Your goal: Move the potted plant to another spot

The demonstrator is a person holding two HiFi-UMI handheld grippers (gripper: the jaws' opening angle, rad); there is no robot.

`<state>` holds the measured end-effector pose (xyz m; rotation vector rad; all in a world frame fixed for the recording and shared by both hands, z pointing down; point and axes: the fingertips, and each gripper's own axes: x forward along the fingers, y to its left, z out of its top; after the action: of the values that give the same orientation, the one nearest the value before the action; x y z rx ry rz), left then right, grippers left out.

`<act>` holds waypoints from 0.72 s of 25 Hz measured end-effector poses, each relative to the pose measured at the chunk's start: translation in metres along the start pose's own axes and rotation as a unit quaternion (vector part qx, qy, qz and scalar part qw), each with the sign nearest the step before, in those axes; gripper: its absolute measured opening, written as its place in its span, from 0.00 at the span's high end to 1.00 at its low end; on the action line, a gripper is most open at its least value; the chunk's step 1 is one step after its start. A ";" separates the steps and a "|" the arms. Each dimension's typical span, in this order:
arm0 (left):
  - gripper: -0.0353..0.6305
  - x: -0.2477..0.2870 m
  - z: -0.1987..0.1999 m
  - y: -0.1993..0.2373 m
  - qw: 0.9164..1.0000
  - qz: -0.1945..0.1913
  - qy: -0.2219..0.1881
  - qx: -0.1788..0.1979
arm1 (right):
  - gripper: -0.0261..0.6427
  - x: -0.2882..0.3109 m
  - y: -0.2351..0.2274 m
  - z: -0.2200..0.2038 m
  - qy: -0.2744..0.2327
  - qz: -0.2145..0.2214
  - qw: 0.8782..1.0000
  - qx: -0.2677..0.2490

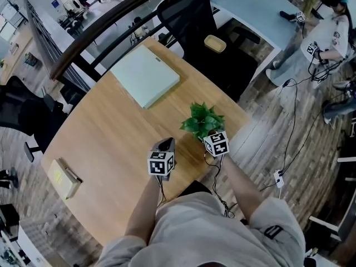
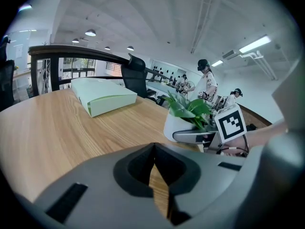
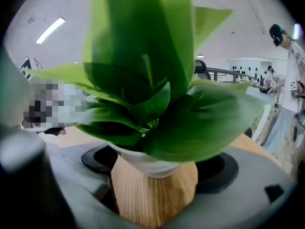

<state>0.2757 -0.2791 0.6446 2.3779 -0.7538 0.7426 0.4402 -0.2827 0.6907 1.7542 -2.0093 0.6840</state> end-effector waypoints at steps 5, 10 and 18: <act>0.93 -0.002 -0.005 0.003 1.000 0.001 0.003 -0.003 | 0.20 -0.004 0.008 -0.004 -0.001 0.008 1.000 0.007; 0.93 -0.007 -0.010 0.006 1.000 0.003 -0.003 -0.023 | 0.20 -0.018 0.016 -0.015 0.007 0.019 1.000 0.018; 0.93 -0.019 -0.020 0.003 0.999 0.001 -0.013 -0.046 | 0.21 -0.047 0.029 -0.034 0.019 0.012 0.999 0.026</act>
<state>0.2535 -0.2623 0.6476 2.3084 -0.7835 0.6652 0.4170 -0.2217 0.6878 1.7357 -2.0078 0.7768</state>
